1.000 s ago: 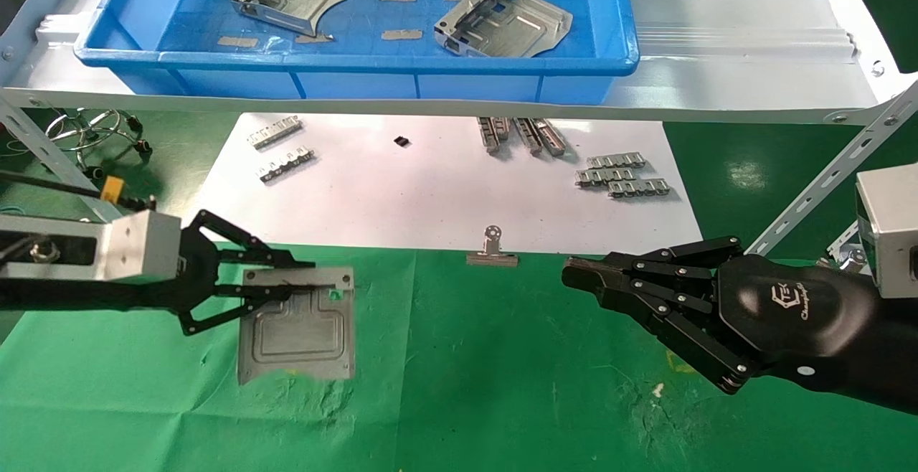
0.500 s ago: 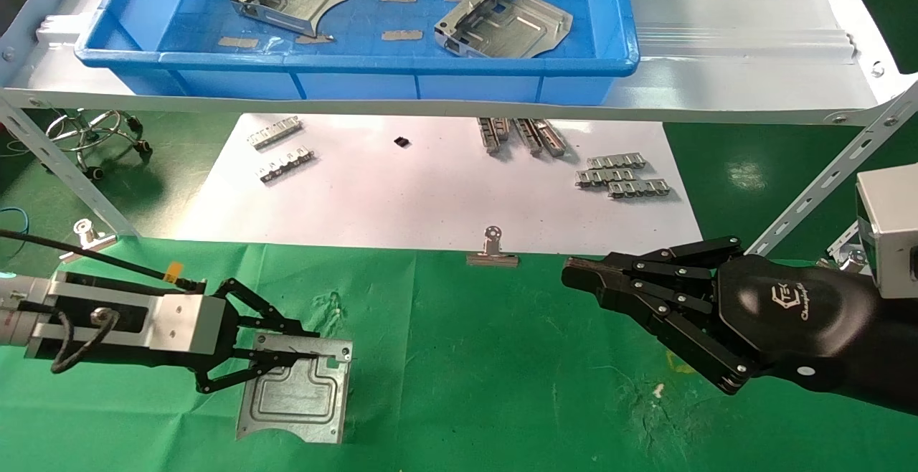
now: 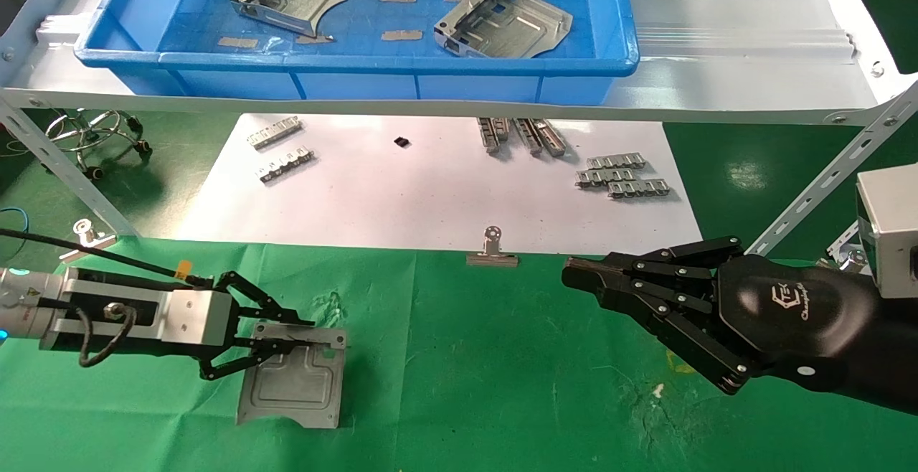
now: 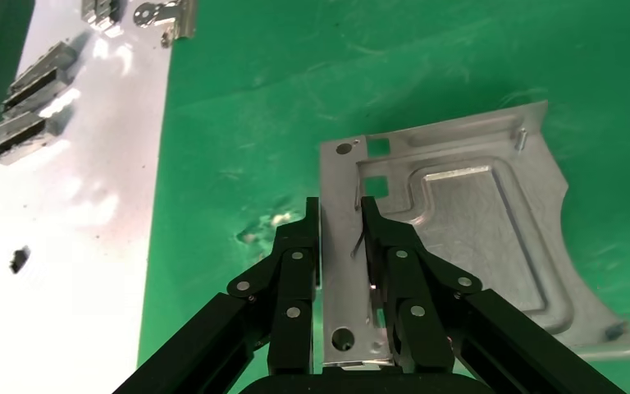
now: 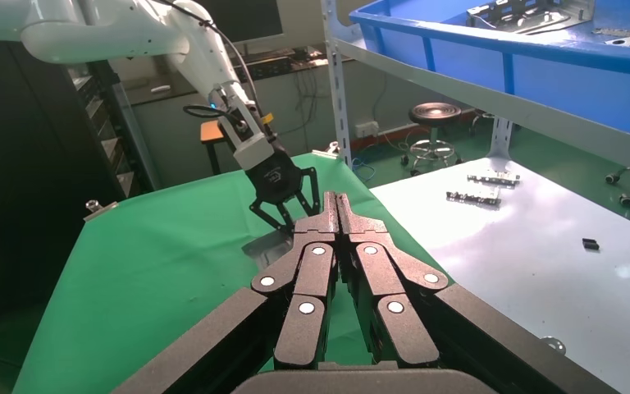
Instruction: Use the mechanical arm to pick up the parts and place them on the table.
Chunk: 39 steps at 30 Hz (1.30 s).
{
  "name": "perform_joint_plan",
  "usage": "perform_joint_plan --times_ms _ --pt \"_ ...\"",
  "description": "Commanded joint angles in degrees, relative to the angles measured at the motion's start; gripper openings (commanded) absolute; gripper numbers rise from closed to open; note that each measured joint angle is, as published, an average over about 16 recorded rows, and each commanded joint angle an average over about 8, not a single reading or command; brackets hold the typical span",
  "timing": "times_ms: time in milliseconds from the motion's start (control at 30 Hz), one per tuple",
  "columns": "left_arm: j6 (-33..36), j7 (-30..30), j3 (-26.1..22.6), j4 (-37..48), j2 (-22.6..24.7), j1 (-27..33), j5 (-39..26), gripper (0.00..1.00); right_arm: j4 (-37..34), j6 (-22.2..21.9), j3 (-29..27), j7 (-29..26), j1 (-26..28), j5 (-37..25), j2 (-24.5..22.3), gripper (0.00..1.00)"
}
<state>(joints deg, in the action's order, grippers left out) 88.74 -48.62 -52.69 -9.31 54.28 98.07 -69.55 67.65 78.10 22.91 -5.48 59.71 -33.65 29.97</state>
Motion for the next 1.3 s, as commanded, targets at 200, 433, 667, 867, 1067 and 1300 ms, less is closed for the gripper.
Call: perform_joint_plan --times_ms 200,433,667,867,1067,1300 --pt "-0.2 -2.6 -0.1 3.1 1.1 0.5 0.0 1.00 0.0 0.0 0.0 0.0 0.0 0.0 0.0 0.00" --pt "1.6 -1.8 0.7 4.7 1.1 1.4 1.4 1.00 0.0 0.0 0.0 0.0 0.0 0.0 0.0 0.00" --pt "3.0 4.1 2.1 1.3 -1.2 0.3 6.0 1.00 0.0 0.0 0.0 0.0 0.0 0.0 0.0 0.58" --pt "3.0 9.0 3.6 -2.7 -3.0 -1.8 8.6 1.00 0.0 0.0 0.0 0.0 0.0 0.0 0.0 1.00" --pt "2.4 13.9 6.8 -8.5 -4.4 -5.0 10.4 1.00 0.0 0.0 0.0 0.0 0.0 0.0 0.0 1.00" --pt "1.7 20.1 10.8 -16.0 -6.4 -9.2 12.7 1.00 0.0 0.0 0.0 0.0 0.0 0.0 0.0 1.00"
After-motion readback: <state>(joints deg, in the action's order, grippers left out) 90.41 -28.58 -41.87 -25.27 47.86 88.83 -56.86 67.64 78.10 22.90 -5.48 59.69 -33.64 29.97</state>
